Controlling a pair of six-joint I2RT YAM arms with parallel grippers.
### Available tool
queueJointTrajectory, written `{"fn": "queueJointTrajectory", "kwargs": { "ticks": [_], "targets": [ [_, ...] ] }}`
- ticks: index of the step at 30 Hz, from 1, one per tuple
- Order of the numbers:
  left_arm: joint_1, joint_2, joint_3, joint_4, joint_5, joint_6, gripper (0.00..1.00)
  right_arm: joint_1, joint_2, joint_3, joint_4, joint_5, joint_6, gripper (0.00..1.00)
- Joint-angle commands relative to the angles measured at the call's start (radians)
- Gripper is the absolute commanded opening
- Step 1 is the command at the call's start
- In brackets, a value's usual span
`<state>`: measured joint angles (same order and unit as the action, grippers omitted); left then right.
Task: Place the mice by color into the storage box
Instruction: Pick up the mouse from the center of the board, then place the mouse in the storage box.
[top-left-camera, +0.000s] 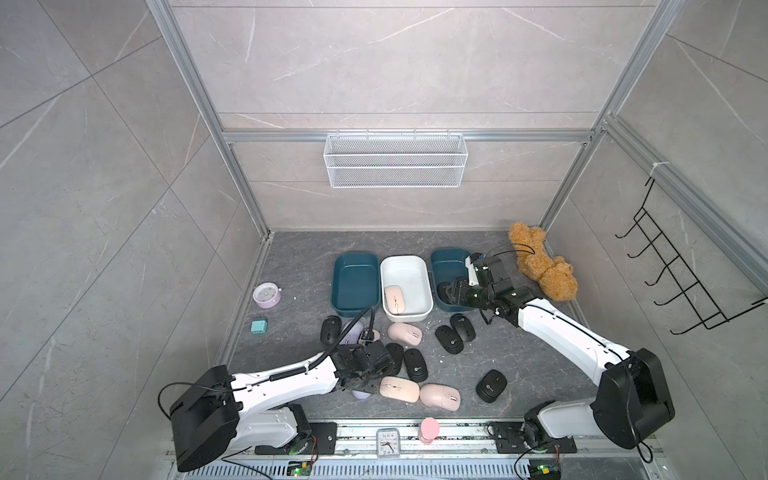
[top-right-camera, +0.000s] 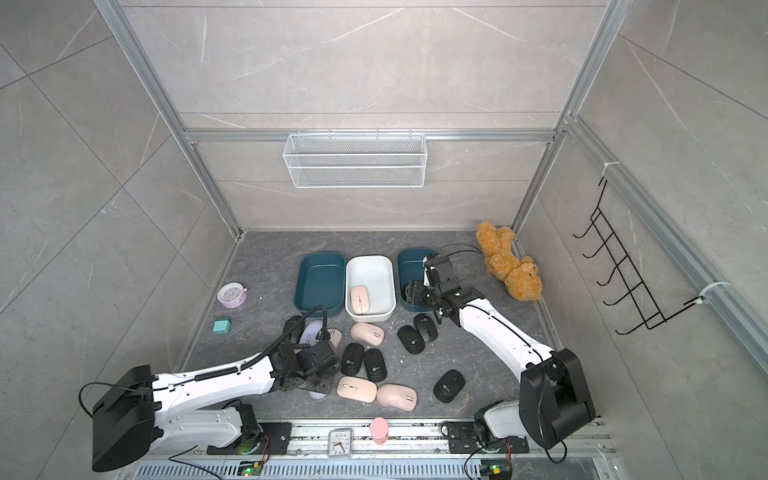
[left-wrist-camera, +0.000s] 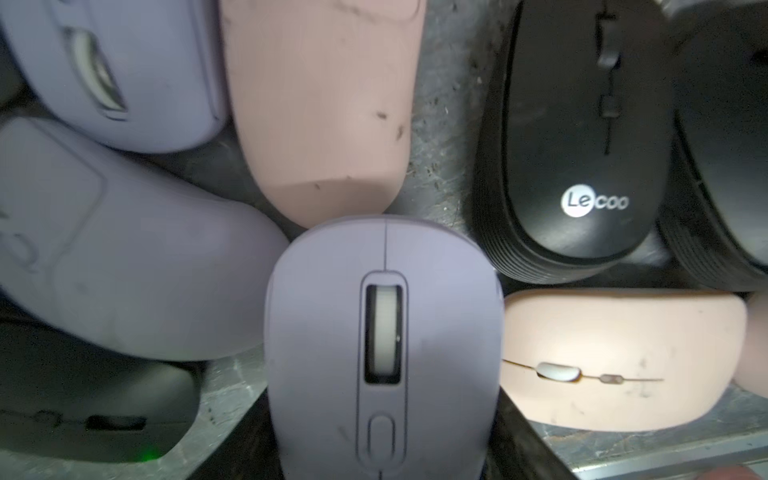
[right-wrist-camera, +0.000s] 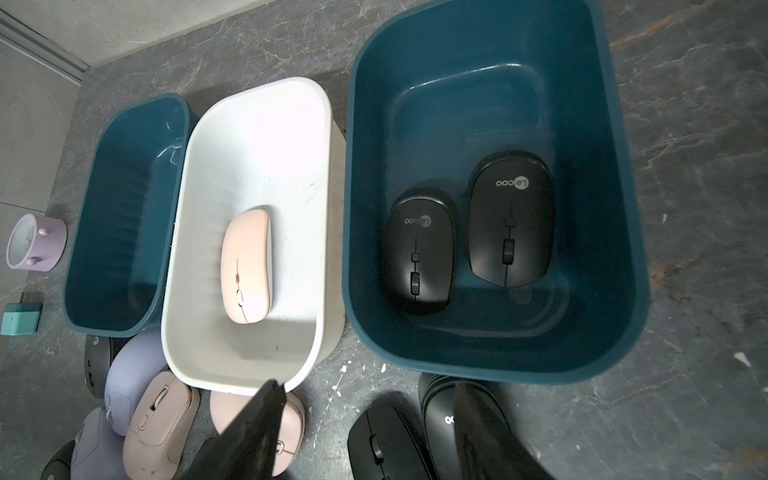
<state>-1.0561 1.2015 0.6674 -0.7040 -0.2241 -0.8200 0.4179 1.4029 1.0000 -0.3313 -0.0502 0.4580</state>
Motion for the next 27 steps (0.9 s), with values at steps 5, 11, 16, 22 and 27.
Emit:
{"fn": "queueJointTrajectory", "kwargs": {
  "ticks": [5, 11, 16, 22, 27],
  "targets": [
    [-0.002, -0.065, 0.182, -0.182, -0.169, -0.015, 0.43, 0.002, -0.025, 0.019, -0.012, -0.010, 0.017, 0.66],
    [0.020, -0.069, 0.334, -0.200, -0.235, 0.088, 0.43, 0.003, -0.041, 0.015, -0.015, -0.008, 0.014, 0.66],
    [0.144, -0.028, 0.411, -0.070, -0.188, 0.219, 0.42, 0.002, -0.042, 0.014, -0.010, -0.010, 0.022, 0.66],
    [0.308, 0.053, 0.503, 0.015, -0.097, 0.365, 0.41, 0.003, -0.041, 0.017, -0.028, 0.013, 0.008, 0.66],
    [0.446, 0.123, 0.553, 0.096, 0.025, 0.449, 0.41, 0.002, -0.041, 0.017, -0.026, 0.014, 0.010, 0.66]
  ]
}}
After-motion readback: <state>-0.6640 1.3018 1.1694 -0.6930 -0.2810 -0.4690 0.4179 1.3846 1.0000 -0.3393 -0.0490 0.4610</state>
